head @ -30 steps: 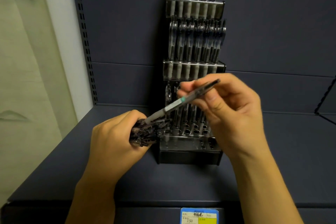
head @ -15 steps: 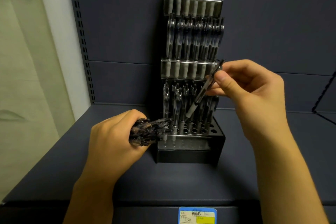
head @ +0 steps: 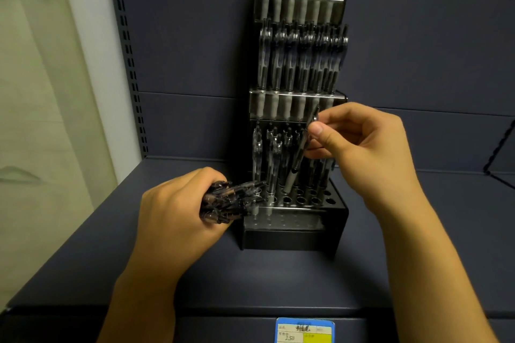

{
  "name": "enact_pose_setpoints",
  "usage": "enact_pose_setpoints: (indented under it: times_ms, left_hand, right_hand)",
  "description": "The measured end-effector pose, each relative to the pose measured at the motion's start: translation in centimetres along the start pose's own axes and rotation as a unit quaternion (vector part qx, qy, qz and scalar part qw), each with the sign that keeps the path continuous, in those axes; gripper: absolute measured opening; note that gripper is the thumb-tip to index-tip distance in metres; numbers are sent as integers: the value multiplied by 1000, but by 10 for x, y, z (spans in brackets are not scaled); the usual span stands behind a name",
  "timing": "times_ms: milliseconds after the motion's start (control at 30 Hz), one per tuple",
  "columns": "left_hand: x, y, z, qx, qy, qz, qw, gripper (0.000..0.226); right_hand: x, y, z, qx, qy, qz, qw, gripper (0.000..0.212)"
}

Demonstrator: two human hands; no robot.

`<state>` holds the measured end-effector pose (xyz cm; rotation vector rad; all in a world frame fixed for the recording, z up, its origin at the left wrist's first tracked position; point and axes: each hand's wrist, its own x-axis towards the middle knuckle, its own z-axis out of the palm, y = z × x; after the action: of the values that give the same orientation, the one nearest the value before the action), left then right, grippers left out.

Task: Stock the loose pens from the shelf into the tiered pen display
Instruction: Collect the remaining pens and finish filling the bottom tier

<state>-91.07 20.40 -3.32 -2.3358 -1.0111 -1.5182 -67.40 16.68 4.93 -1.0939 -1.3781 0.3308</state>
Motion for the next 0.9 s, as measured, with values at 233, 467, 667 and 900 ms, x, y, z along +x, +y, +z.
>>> enact_pose_setpoints:
  times_ms: [233,467,667,900]
  left_hand:
    - [-1,0,0,1,-2,0,1000,13]
    - [0,1,0,5,-3,1,1000,12]
    - [-1,1,1,5,0,3,1000,12]
    - [-1,0,1,-2,-3,8,1000,11]
  right_hand:
    - [0,-1,3,-62,-6,13,998,4]
    - [-4,1,10,-126,-49,31,990,9]
    - [-8,5,13,-187,-63,33,980,10]
    - [-9,-1,8,-241,-64,46,967,17]
